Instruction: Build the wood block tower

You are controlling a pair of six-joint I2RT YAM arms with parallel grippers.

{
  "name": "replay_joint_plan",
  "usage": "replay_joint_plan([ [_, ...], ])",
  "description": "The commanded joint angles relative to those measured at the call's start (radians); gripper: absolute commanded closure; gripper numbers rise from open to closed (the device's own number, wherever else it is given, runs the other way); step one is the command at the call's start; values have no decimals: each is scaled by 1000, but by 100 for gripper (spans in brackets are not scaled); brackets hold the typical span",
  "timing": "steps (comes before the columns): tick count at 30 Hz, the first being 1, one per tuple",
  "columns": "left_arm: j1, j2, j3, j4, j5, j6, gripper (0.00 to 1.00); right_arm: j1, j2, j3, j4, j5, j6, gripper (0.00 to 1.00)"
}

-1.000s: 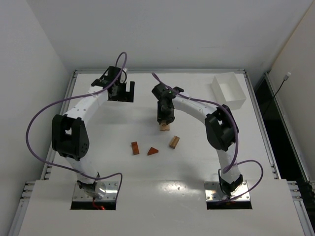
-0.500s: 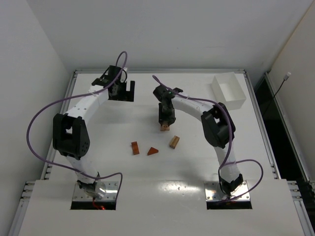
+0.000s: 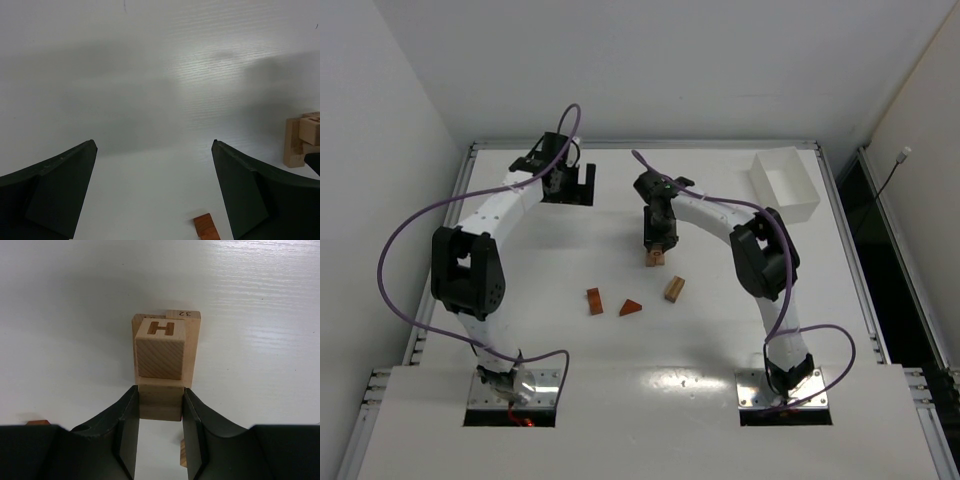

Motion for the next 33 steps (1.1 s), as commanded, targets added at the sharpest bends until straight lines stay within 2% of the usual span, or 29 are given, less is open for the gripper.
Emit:
replay_joint_plan([
  [1, -1, 4, 37, 12, 6, -8, 1, -1, 8, 6, 24, -3, -3, 89],
  [7, -1, 4, 37, 12, 15, -8, 1, -1, 8, -5, 24, -3, -3, 67],
  [8, -1, 4, 37, 12, 15, -8, 1, 8, 8, -5, 24, -3, -14, 60],
  [12, -1, 4, 37, 12, 15, -8, 1, 8, -1, -14, 36, -26, -32, 46],
  [19, -1, 4, 26, 12, 25, -8, 1, 21, -95, -127, 156, -62, -130, 43],
  [23, -1, -5, 3, 33, 56, 3, 1, 48, -260, -273, 342, -51, -254, 37],
  [27, -1, -47, -35, 78, 128, 12, 1, 71, -470, -455, 464, -39, -325, 34],
  [29, -1, -47, -44, 87, 197, 25, 1, 71, -523, -491, 501, -26, -370, 33],
  [32, -40, 22, 21, 60, 288, 51, 1, 51, -601, -538, 550, -16, -431, 38],
  [33, -64, 47, 43, 49, 306, 61, 6, 41, -613, -539, 550, 31, -448, 42],
])
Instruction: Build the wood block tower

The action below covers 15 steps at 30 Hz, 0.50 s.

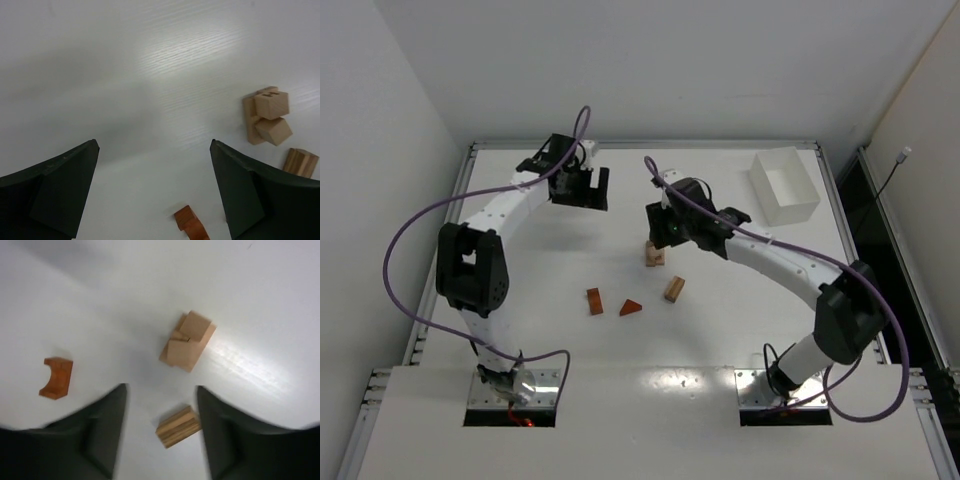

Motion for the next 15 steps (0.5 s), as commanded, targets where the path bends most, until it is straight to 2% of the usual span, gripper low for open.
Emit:
replay_joint_plan([
  [1, -61, 60, 89, 5, 151, 48, 11, -35, -52, -40, 100, 95, -105, 56],
  [2, -73, 110, 135, -6, 195, 48, 17, -44, -61, -52, 99, 123, -117, 63],
  [3, -96, 133, 157, -17, 209, 57, 32, -59, -76, -52, 86, 169, -117, 70],
  [4, -106, 156, 175, -17, 223, 69, 39, -99, -77, -69, 86, 188, -132, 81],
  [5, -115, 205, 222, -31, 244, 69, 52, -146, -90, -80, 86, 201, -141, 89],
  [8, -135, 278, 307, -40, 257, 69, 71, -222, -100, -80, 75, 221, -155, 93],
  [9, -135, 314, 324, -40, 257, 69, 82, -265, -100, -80, 63, 221, -167, 95],
  [12, -147, 362, 381, -40, 272, 79, 100, -315, -100, -80, 52, 211, -168, 95],
  [15, -156, 394, 404, -51, 293, 88, 100, -360, -110, -80, 52, 189, -177, 95],
])
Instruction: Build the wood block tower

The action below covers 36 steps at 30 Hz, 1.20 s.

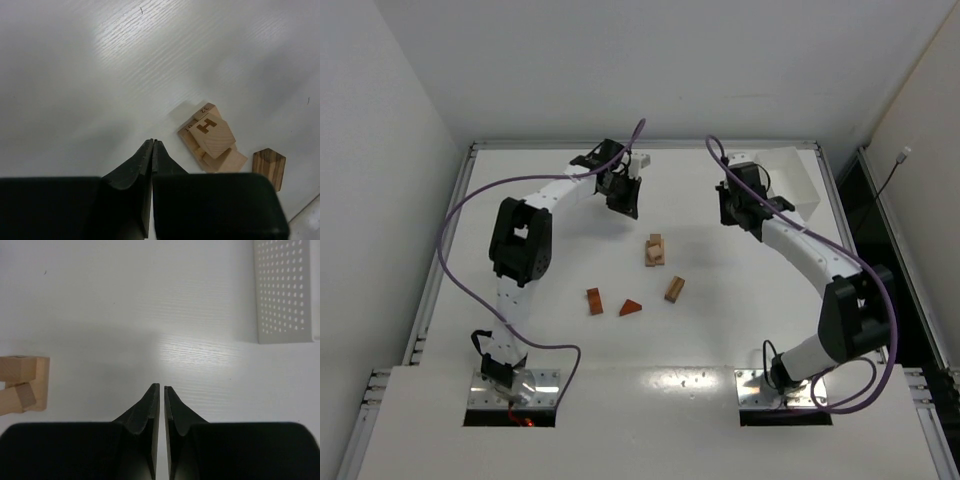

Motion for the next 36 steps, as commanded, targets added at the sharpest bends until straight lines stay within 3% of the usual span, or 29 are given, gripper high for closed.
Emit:
replay_joint_plan([
  [1, -2, 8, 57, -8, 63, 19, 100, -27, -50, -8, 5, -10, -25, 95],
  [13, -33, 94, 129, -23, 243, 59, 100, -57, -50, -30, 14, -73, -6, 96],
  [15, -42, 94, 129, -23, 243, 59, 97, -57, -50, -30, 14, -73, -6, 96],
  [16, -42, 94, 114, -23, 243, 59, 85, -57, -50, -30, 14, -82, -6, 96],
  [20, -42, 94, 104, -23, 243, 50, 73, -66, -50, -30, 14, -93, 3, 96],
  [29, -42, 180, 211, -87, 102, 120, 74, -66, -50, -30, 14, -115, 3, 96],
  [36, -51, 238, 339, -179, 76, 324, 72, -66, -60, -40, 33, -133, 12, 96],
])
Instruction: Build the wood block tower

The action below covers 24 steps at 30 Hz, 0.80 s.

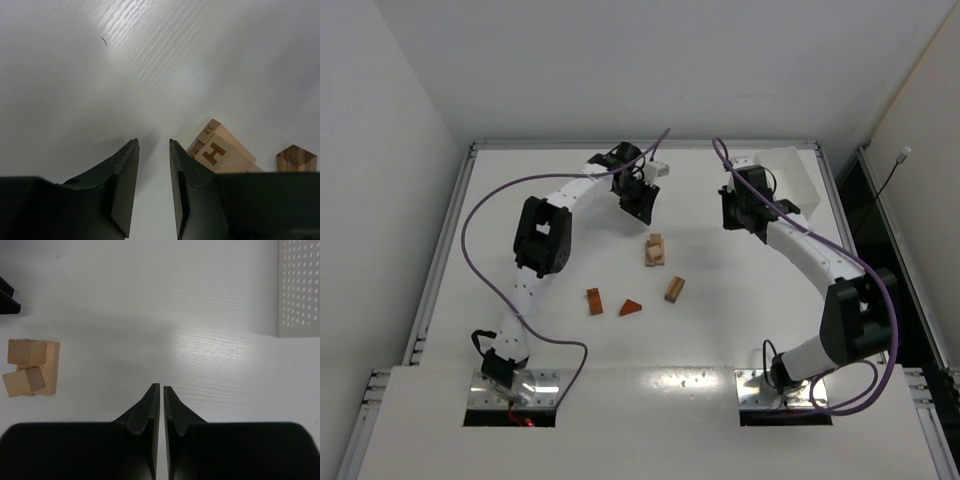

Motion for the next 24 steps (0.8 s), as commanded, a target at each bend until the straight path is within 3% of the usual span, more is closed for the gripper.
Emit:
replay_joint_plan([
  [1, -14, 17, 102, -67, -28, 161, 72, -6, -46, -18, 41, -22, 15, 96],
  [6, -33, 66, 237, -230, -16, 322, 69, -6, -46, -27, 50, -31, 15, 96],
  [13, -64, 57, 201, -334, 56, 492, 69, -16, -55, -36, 59, -40, 15, 96],
  [24, -91, 48, 188, -334, 76, 493, 65, -25, -75, -65, 68, -68, 24, 96],
])
